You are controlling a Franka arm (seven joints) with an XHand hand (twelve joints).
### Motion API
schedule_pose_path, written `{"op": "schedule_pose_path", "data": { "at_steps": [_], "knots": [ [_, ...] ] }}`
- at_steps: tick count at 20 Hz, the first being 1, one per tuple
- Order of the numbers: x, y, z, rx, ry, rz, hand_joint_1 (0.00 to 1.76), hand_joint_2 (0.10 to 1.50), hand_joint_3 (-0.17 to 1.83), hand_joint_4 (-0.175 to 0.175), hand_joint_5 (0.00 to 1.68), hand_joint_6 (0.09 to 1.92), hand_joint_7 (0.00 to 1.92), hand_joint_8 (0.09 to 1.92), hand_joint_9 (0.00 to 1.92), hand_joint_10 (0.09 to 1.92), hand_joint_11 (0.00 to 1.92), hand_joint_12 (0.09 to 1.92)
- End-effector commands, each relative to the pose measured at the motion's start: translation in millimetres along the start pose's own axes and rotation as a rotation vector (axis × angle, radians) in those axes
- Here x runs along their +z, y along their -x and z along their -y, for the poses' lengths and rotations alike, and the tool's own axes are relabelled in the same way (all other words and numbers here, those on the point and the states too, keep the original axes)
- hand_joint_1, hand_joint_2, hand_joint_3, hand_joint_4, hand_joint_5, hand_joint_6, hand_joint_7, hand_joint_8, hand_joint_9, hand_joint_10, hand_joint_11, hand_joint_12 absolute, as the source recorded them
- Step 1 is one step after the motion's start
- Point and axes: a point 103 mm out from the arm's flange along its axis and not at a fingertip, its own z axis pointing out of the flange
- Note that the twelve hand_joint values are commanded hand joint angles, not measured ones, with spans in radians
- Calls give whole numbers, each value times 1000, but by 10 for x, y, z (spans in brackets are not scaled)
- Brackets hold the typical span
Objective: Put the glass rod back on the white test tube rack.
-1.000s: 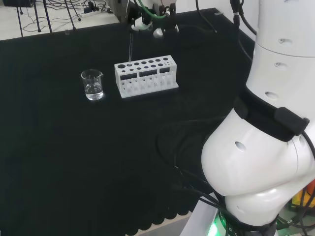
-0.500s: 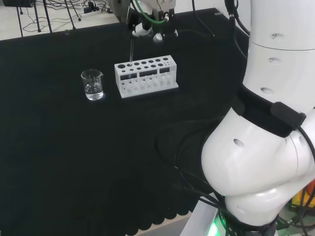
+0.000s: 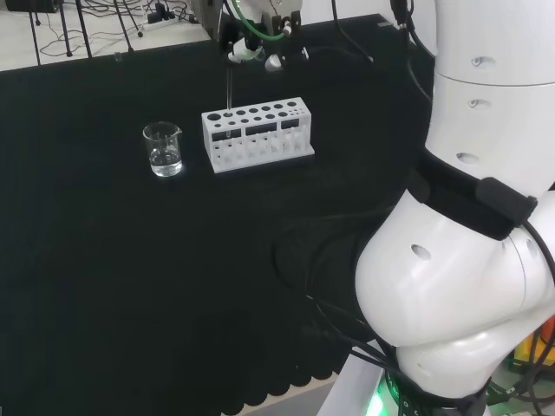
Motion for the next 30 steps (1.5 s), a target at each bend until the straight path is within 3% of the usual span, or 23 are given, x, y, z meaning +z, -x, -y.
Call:
{"op": "schedule_pose_path", "data": {
  "at_steps": [1, 19, 30],
  "knots": [
    [4, -6, -27, 1, -8, 4, 1308, 1099, -175, -175, 1280, 184, 1234, 911, 1848, 519, 1547, 507],
    [78, -112, -74, -9, -58, 17, 1307, 1098, -173, -175, 1279, 186, 1235, 908, 1848, 519, 1548, 508],
    [-17, -134, -146, -7, -64, 28, 1307, 1097, -171, -175, 1278, 187, 1235, 907, 1848, 519, 1547, 508]
  ]
}}
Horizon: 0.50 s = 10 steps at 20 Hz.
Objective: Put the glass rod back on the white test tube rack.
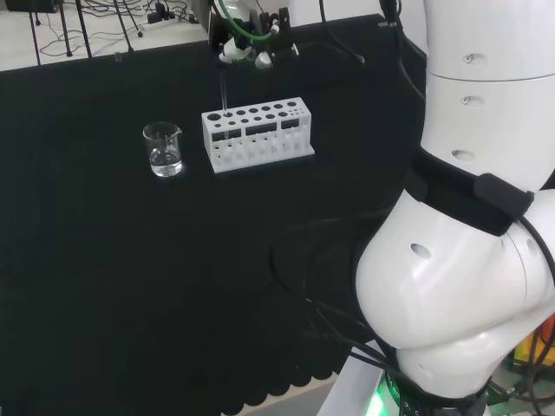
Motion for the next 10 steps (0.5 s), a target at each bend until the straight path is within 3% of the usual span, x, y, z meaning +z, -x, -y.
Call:
{"op": "schedule_pose_path", "data": {
  "at_steps": [1, 10],
  "knots": [
    [-16, -12, -36, 5, -18, 14, 1307, 1097, -171, -175, 1278, 187, 1235, 907, 1848, 519, 1547, 508],
    [-4, -4, -63, 10, -45, 27, 1307, 1096, -169, -175, 1277, 189, 1236, 906, 1847, 518, 1547, 507]
  ]
}}
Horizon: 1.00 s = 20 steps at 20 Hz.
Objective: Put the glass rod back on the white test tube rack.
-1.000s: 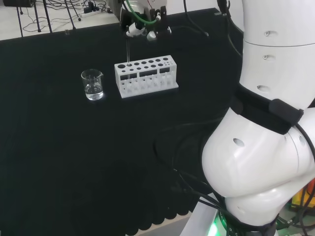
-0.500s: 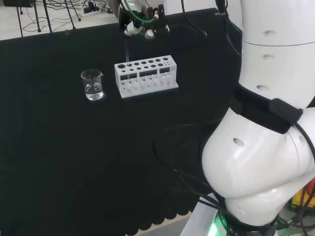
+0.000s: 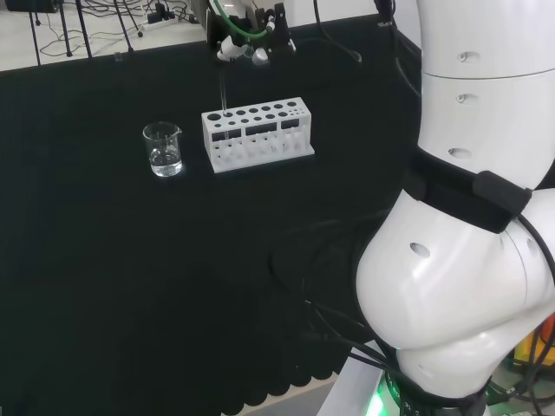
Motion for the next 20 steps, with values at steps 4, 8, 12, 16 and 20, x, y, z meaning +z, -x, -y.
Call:
{"op": "schedule_pose_path", "data": {
  "at_steps": [4, 8, 12, 16, 20],
  "knots": [
    [36, -24, -7, 1, -25, 10, 1307, 1096, -167, -175, 1276, 191, 1236, 905, 1847, 518, 1546, 507],
    [44, -47, -22, -2, -25, 6, 1307, 1095, -167, -175, 1276, 192, 1237, 904, 1845, 518, 1545, 506],
    [70, -40, -30, 0, -28, -3, 1307, 1095, -167, -175, 1276, 193, 1237, 904, 1842, 517, 1545, 506],
    [155, 40, -38, -6, -37, -36, 1307, 1094, -167, -175, 1275, 197, 1241, 895, 1839, 517, 1543, 505],
    [129, -1, -41, -3, -96, -32, 1307, 1079, -156, -175, 1230, 398, 1268, 764, 1836, 527, 1538, 505]
  ]
}}
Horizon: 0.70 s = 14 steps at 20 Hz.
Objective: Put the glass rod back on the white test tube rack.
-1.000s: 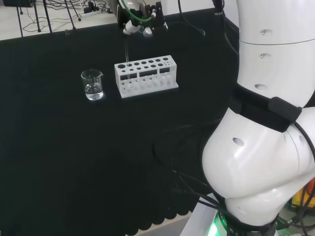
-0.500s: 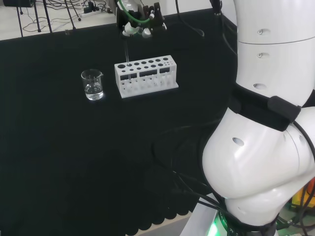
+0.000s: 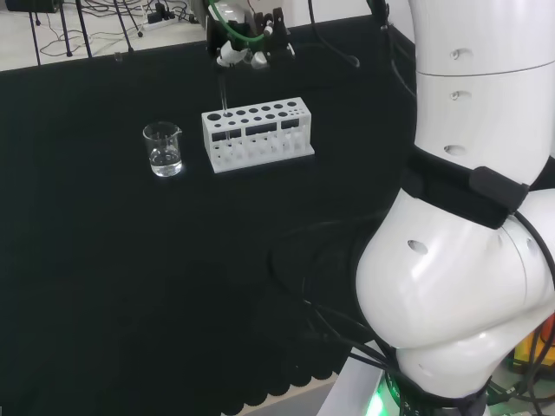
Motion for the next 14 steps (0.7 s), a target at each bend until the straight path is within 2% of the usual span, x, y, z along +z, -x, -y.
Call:
{"op": "schedule_pose_path", "data": {
  "at_steps": [1, 2, 4, 7, 10, 14],
  "knots": [
    [-4, -24, -17, 1, -75, -10, 1307, 1075, -164, -175, 1233, 476, 1279, 682, 1838, 529, 1538, 504],
    [-5, -26, -23, 2, -89, -10, 1305, 1079, -170, -175, 1214, 554, 1270, 662, 1838, 533, 1540, 502],
    [0, -29, -32, 4, -112, -9, 1312, 1012, -175, -175, 978, 762, 1497, 706, 1845, 542, 1550, 502],
    [13, -44, -46, 7, -149, 7, 1323, 949, -175, -175, 621, 980, 1608, 740, 1831, 581, 1559, 511],
    [13, -48, -43, 7, -157, 12, 1343, 902, -175, -163, 313, 903, 1611, 789, 1814, 643, 1556, 518],
    [-14, -21, -29, 10, -149, 8, 1357, 873, -175, -147, 213, 739, 1578, 896, 1797, 706, 1539, 532]
  ]
}}
